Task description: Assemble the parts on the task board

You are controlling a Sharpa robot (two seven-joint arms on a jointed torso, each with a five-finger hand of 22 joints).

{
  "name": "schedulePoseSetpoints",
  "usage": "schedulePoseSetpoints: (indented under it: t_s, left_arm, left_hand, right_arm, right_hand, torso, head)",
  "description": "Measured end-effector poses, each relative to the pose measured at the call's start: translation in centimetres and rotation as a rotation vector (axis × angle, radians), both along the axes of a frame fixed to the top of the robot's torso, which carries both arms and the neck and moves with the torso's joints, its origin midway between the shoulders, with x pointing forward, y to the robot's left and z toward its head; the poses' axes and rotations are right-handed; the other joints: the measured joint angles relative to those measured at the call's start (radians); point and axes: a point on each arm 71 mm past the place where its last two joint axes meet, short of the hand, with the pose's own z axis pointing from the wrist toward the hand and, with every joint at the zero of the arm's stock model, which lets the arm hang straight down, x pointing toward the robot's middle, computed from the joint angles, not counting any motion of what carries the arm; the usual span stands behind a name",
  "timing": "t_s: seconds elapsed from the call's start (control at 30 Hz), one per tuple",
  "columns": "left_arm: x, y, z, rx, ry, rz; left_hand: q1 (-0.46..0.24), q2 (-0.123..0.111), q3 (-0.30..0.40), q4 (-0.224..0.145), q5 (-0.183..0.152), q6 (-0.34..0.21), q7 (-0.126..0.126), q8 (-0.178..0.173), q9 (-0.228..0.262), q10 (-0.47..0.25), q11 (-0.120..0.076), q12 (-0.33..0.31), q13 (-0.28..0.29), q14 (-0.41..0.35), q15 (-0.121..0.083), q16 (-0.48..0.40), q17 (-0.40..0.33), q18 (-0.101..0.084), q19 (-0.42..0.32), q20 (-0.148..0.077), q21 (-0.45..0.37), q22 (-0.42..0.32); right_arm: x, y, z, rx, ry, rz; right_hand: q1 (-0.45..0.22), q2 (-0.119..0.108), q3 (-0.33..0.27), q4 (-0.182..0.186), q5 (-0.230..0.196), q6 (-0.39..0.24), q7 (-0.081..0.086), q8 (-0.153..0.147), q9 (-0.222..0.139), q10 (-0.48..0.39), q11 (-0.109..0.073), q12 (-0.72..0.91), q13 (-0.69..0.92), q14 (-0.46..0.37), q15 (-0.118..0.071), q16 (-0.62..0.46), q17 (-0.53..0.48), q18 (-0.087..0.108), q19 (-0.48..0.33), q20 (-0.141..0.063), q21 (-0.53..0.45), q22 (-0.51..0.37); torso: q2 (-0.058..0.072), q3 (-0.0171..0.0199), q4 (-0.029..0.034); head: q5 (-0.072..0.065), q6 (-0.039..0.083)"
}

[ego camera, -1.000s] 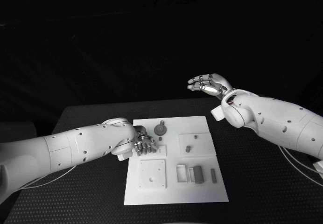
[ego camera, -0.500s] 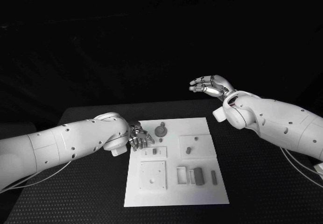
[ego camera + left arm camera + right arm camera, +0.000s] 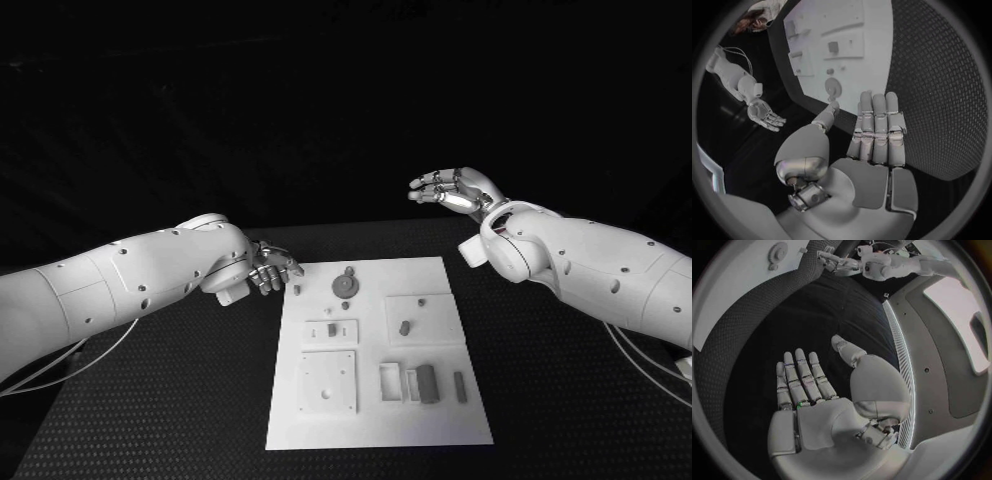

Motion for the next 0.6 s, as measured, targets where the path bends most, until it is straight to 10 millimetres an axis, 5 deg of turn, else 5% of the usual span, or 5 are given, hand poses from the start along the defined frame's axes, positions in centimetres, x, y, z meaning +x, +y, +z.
schedulePoseSetpoints:
  t_s: [0.6]
  left_arm:
    - [2.8,-0.3,-0.9,0.112,0.009,0.008]
  left_hand:
    - [-0.013,-0.021,0.002,0.02,0.0,0.002,-0.002,0.0,0.0,-0.009,0.002,0.0,0.0,-0.013,0.002,0.005,-0.017,0.0,-0.003,0.004,-0.012,0.002]
  right_arm:
    - [0.0,0.3,0.0,0.0,0.001,0.008]
  right_hand:
    - [0.0,0.0,-0.003,-0.003,0.0,0.0,0.0,0.004,0.0,0.007,0.0,0.0,-0.004,0.0,0.0,0.0,-0.001,0.0,0.0,0.0,-0.004,0.003]
  torso:
    - [0.006,-0.0006,-0.0047]
  head:
    - [0.0,0.005]
